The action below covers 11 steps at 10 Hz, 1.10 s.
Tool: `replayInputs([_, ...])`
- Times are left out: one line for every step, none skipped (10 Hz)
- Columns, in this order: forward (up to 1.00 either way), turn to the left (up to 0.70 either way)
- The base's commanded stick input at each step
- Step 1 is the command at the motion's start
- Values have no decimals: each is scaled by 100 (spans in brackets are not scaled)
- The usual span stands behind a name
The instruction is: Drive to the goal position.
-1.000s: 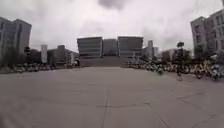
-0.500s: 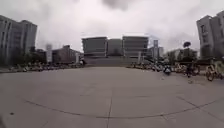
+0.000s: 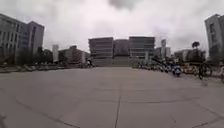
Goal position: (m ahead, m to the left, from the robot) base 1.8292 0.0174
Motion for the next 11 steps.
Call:
replayInputs([60,11])
replayInputs([60,9])
replayInputs([60,8])
replayInputs([60,6])
replayInputs([60,5])
replayInputs([60,3])
replayInputs([60,2])
replayInputs([60,1])
replayInputs([60,1])
replayInputs([60,1])
replayInputs([60,1])
